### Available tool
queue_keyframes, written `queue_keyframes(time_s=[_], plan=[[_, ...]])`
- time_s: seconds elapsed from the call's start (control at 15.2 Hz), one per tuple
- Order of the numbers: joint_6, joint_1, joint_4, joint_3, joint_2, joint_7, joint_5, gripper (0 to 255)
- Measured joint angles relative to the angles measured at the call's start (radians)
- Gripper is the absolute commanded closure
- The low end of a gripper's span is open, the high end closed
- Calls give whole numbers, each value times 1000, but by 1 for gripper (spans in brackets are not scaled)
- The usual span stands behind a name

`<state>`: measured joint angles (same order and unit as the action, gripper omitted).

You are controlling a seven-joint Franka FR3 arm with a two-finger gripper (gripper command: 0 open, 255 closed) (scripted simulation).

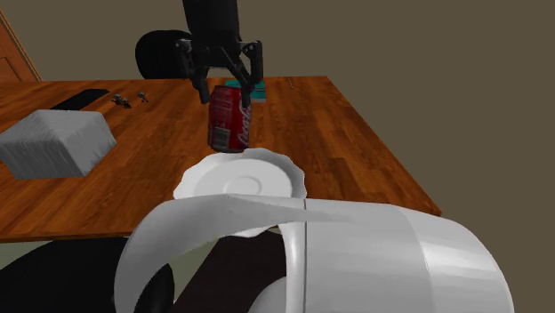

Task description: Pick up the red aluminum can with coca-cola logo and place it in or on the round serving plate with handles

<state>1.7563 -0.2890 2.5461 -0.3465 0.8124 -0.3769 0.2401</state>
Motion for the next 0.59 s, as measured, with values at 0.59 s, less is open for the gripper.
queue_keyframes(time_s=[0.59], plan=[[43, -24, 121, 2, 74, 13, 20, 255]])
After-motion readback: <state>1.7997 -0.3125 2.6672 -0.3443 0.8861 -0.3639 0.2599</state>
